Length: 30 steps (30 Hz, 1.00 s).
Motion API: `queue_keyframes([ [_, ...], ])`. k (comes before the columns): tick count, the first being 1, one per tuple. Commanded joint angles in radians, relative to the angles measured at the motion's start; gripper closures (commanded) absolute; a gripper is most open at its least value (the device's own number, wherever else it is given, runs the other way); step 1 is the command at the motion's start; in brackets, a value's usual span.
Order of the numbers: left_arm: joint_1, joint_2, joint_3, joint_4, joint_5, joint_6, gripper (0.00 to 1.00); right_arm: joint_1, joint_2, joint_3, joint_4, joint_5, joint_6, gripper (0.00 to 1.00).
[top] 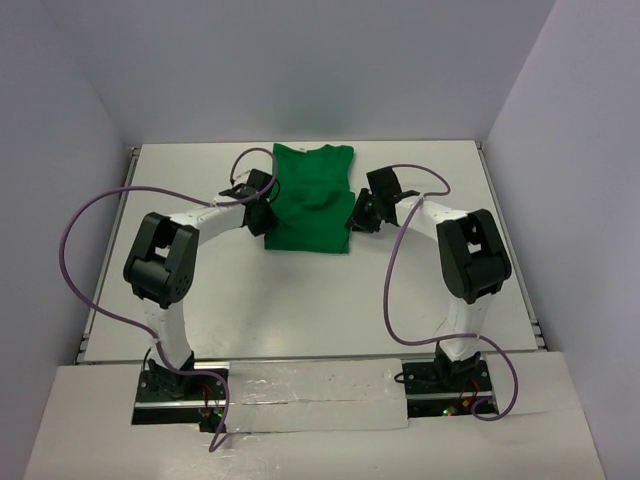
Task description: Fold and stack the t-shirts
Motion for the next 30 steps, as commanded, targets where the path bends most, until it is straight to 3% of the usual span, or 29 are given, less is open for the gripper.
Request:
queue_keyframes([
  [1,0.006,-0.030,0.011,0.032,0.016,0.008,0.71,0.002,0.012,0.037,0.006,-0.012,-0.008,0.69],
  [5,0.006,-0.023,0.017,0.028,0.026,0.006,0.86,0.004,0.008,0.029,0.014,-0.021,-0.008,0.76],
  [8,0.006,-0.027,0.016,0.019,0.025,-0.002,0.90,0.006,0.002,0.022,0.021,-0.037,-0.005,0.90],
  [20,0.004,-0.218,-0.100,0.023,-0.009,-0.033,0.90,0.012,-0.092,0.014,0.024,-0.046,-0.005,0.91],
  [30,0.004,-0.280,-0.216,0.068,0.009,-0.065,0.90,0.034,-0.124,-0.021,0.036,-0.042,-0.005,0.91],
])
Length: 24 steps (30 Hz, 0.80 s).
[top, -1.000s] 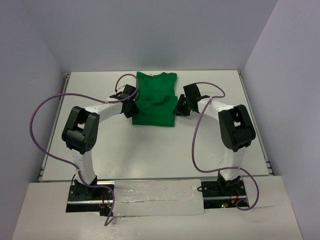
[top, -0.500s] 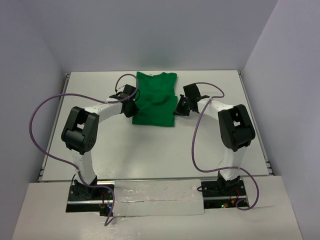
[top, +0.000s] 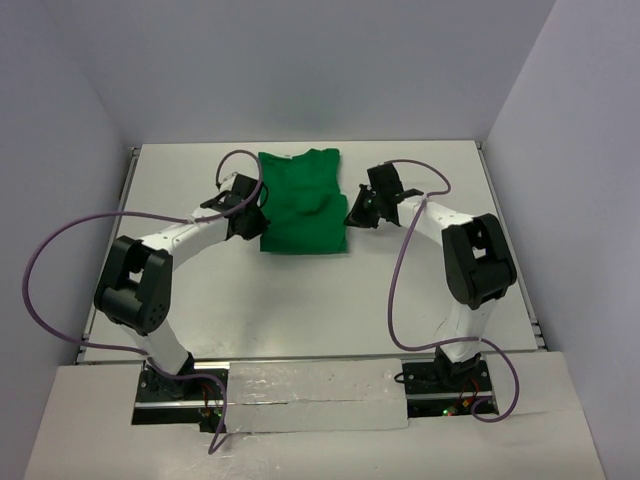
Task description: Fold and stack the t-shirts
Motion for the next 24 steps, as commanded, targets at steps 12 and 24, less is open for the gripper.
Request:
queue_keyframes([
  [12,0.004,-0.051,-0.117,0.121,0.065,-0.004,0.56,0.071,-0.048,-0.050,0.023,0.011,-0.016,0.91],
  [24,0.005,0.041,-0.015,0.095,0.061,-0.004,0.71,0.071,-0.044,-0.034,0.007,0.024,-0.018,0.91],
])
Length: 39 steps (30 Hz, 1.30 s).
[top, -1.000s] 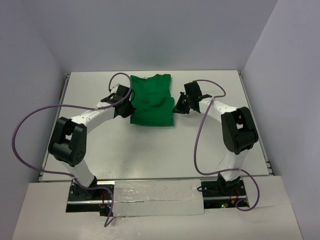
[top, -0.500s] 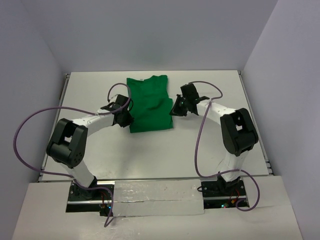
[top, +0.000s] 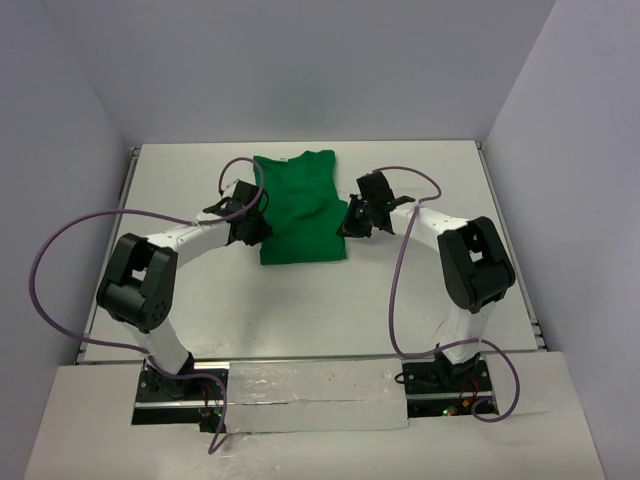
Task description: Fold and stack the t-shirts
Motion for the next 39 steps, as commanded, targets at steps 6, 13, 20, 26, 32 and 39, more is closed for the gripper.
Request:
queue_keyframes([
  [6,0.004,0.045,0.056,-0.015,-0.008,0.008,0.60,0.007,-0.022,0.016,0.007,0.012,-0.008,0.91],
  [13,0.004,0.038,0.047,-0.008,-0.018,0.009,0.49,0.010,-0.022,0.017,0.006,0.014,-0.007,0.91],
  [20,0.004,0.044,0.041,-0.012,-0.031,0.002,0.74,0.009,-0.022,0.021,0.002,0.021,-0.004,0.91],
  [26,0.004,0.025,0.032,-0.012,-0.038,0.008,0.90,0.010,-0.023,0.029,-0.002,0.023,-0.007,0.91],
  [32,0.004,-0.067,-0.010,-0.013,-0.047,0.010,0.90,0.011,-0.057,0.016,0.003,0.031,-0.010,0.91],
  [39,0.004,-0.137,-0.063,-0.009,-0.044,-0.003,0.90,0.013,-0.094,0.001,0.010,0.034,-0.009,0.91],
])
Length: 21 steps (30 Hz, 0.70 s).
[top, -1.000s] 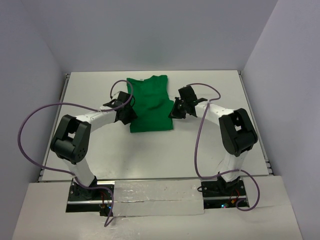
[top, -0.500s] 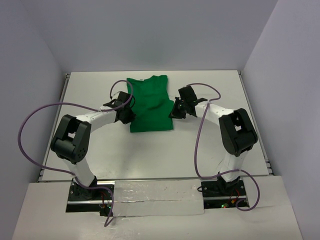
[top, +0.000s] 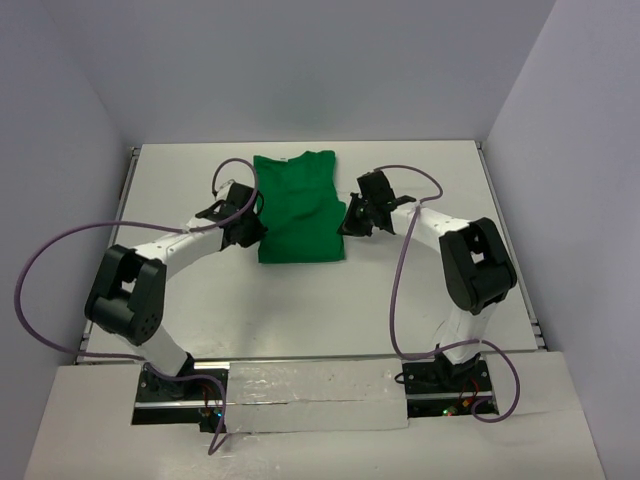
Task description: Fold and stack the t-shirts
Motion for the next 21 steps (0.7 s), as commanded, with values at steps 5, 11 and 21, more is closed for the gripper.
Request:
queue_keyframes([
  [5,0.004,-0.074,-0.060,0.017,-0.008,-0.014,0.90,0.011,-0.085,0.000,0.009,0.018,-0.009,0.91],
  [11,0.006,-0.049,-0.112,0.049,0.006,-0.040,0.90,0.014,-0.052,-0.018,0.022,0.020,-0.004,0.91],
  [21,0.004,-0.002,-0.094,0.024,-0.002,-0.053,0.41,0.014,-0.067,-0.034,0.006,0.043,-0.006,0.54],
])
